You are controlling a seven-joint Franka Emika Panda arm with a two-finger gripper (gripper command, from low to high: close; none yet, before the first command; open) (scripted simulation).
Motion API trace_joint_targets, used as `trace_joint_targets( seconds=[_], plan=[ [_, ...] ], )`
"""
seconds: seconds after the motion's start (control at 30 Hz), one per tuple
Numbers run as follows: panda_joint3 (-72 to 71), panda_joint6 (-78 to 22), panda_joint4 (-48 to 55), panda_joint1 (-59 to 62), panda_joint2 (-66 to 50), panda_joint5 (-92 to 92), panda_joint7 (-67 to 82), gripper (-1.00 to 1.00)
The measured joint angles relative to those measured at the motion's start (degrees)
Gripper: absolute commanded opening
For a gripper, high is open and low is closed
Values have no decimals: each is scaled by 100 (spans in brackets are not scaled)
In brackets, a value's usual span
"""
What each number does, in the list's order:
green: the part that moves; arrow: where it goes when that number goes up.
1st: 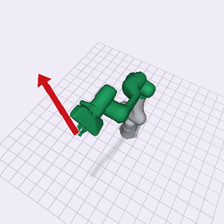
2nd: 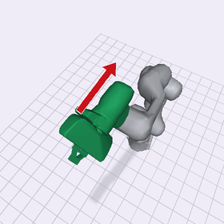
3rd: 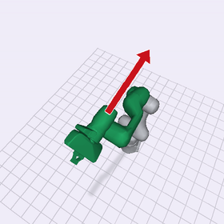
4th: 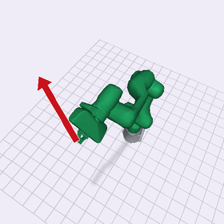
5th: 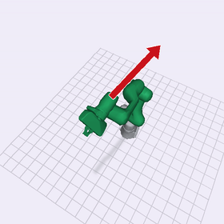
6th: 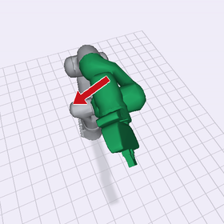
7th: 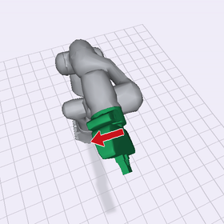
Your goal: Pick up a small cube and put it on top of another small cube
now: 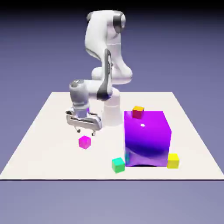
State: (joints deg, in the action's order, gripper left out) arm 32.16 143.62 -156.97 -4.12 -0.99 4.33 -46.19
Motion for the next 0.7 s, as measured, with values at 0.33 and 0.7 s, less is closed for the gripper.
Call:
trace_joint_targets(
  seconds=[0.33, 0.7],
  plan=[
    [-1023, 1047, 22, 742, -1497, 1565, 1085, -100],
    [-259, -569, 221, -227, 131, -24, 178, -100]
  ],
)
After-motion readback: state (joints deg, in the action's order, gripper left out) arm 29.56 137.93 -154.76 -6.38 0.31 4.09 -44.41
